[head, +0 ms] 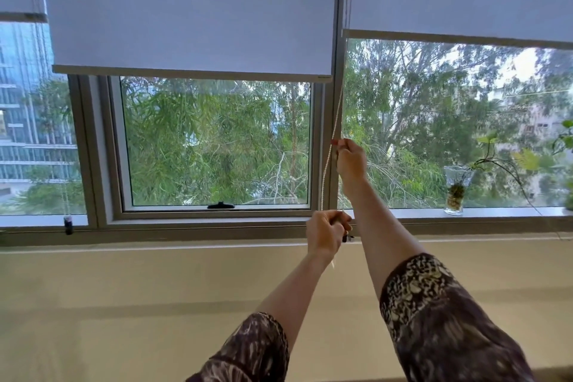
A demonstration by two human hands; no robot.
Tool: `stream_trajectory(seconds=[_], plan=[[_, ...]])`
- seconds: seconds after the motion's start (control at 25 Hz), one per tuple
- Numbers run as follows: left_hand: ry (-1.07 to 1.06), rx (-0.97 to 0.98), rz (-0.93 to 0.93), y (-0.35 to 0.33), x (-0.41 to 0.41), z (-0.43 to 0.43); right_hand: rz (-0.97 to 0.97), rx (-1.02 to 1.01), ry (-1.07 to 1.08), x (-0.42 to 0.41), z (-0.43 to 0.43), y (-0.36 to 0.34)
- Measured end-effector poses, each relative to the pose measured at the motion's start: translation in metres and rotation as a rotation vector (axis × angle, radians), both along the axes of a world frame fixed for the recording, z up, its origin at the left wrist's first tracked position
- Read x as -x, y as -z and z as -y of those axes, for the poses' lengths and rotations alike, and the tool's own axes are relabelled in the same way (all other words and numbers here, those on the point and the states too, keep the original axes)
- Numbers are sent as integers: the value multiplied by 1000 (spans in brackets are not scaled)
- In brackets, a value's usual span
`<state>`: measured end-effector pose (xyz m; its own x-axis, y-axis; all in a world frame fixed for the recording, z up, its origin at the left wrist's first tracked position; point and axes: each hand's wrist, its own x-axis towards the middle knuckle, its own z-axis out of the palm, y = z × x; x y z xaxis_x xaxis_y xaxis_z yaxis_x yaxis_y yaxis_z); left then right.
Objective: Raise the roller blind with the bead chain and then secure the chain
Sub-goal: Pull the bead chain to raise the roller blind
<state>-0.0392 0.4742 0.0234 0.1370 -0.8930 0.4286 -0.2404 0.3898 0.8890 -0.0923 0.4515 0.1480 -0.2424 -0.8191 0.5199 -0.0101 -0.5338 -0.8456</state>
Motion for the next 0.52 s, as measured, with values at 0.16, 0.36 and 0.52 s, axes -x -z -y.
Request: stream_trajectory(seconds=[0.16,0.36,0.52], plan=[[269,-140,-19,-9,-21,-4,-30,56,45,2,-8,13],[300,-188,-112,-42,-40,0,-111,21,62,3,-16,48],[238,-135,-266,-86,-39,6,-176,24,79,-1,-20,72]])
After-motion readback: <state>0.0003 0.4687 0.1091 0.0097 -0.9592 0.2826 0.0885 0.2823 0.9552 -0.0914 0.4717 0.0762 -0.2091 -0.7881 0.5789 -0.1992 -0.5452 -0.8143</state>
